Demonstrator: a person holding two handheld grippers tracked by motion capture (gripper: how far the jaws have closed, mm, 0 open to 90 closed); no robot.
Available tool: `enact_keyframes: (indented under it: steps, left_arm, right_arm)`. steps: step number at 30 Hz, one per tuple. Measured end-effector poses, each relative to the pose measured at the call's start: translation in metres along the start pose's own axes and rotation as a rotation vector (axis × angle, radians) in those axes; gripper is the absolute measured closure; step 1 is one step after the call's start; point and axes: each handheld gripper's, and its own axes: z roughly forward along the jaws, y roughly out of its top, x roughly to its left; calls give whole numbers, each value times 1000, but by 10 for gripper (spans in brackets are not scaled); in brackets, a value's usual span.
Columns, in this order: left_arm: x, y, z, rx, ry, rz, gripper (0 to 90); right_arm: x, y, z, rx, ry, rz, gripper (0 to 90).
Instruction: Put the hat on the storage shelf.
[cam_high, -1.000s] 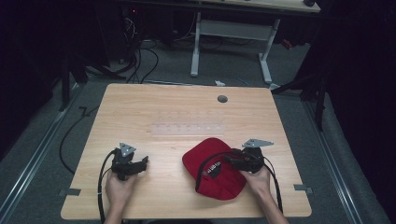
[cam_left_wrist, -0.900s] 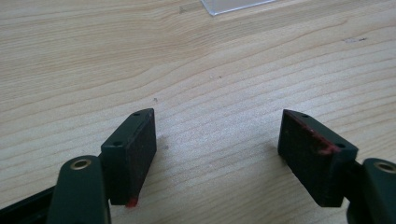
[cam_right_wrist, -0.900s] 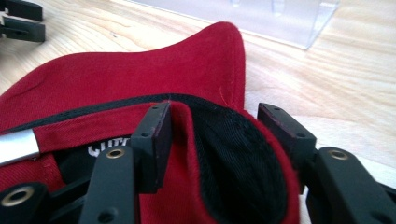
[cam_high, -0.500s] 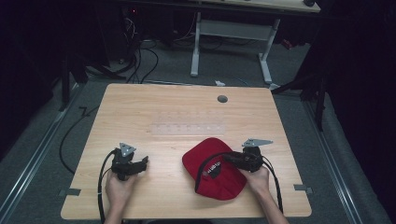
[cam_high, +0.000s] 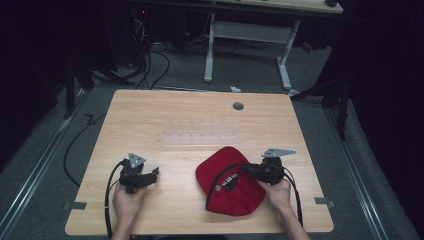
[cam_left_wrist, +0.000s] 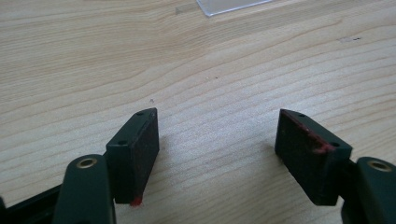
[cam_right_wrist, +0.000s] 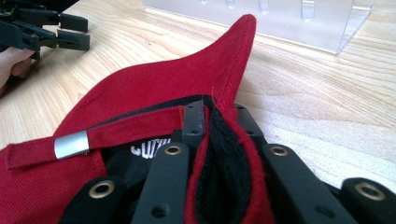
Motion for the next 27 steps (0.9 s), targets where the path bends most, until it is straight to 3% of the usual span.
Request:
enact_keyframes:
  steps: [23, 27]
  left_arm:
    - [-1, 0, 0, 2, 1, -3, 296]
    - [-2, -1, 1, 15, -12, 6, 240]
  right_arm:
    - [11, 13, -15, -23, -10, 9, 806]
    - [14, 18, -18, -30, -13, 14, 807]
